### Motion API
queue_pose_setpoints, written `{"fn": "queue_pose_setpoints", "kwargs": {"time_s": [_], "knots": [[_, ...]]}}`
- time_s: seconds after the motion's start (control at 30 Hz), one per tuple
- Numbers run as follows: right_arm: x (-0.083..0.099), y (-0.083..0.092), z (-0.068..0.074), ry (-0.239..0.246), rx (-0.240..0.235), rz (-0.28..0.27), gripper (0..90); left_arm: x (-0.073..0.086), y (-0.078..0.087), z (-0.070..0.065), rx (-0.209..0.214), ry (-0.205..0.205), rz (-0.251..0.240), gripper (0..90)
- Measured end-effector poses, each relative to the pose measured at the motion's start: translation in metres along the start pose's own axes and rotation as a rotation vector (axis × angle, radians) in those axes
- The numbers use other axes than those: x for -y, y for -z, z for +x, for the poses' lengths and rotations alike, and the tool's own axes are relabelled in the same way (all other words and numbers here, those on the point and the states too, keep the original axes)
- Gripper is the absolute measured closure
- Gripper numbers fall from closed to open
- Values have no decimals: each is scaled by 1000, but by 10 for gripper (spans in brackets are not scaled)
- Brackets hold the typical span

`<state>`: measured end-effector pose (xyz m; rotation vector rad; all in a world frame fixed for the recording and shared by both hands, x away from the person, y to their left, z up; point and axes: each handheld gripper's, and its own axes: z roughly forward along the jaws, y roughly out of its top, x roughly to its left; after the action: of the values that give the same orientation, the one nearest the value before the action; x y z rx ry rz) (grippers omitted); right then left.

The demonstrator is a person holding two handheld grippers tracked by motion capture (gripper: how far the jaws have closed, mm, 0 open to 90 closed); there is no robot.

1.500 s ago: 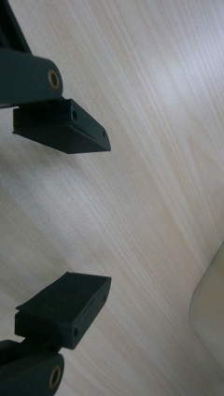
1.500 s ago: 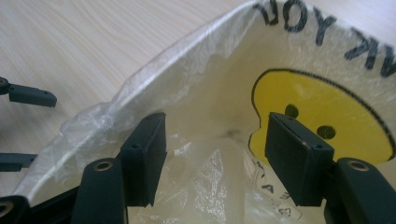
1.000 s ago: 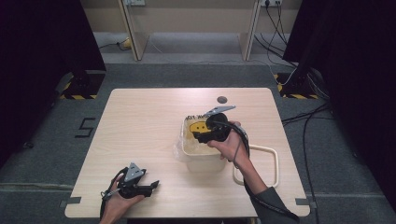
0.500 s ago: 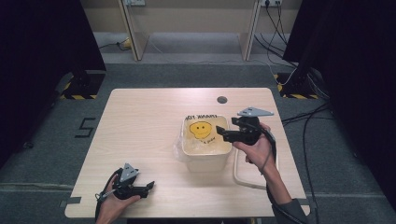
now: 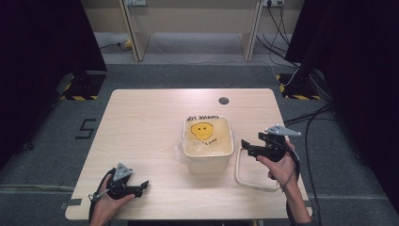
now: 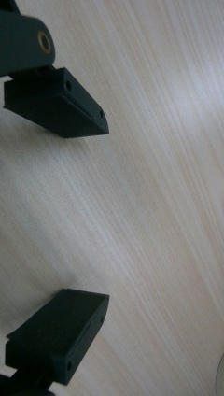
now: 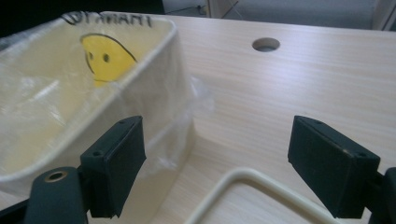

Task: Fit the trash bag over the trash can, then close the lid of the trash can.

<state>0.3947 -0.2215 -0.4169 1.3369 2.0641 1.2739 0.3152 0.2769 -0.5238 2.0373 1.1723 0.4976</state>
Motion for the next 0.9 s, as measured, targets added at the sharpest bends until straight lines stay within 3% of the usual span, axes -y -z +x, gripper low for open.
{"fn": "queue_pose_setpoints", "kwargs": {"time_s": [0.4, 0.9], "knots": [[43, 4, -26, -25, 75, 65, 169, 0, 0, 1, -4, 2, 0, 145], [78, 10, -49, -55, 184, 155, 183, 0, 0, 1, -4, 3, 0, 144]]}}
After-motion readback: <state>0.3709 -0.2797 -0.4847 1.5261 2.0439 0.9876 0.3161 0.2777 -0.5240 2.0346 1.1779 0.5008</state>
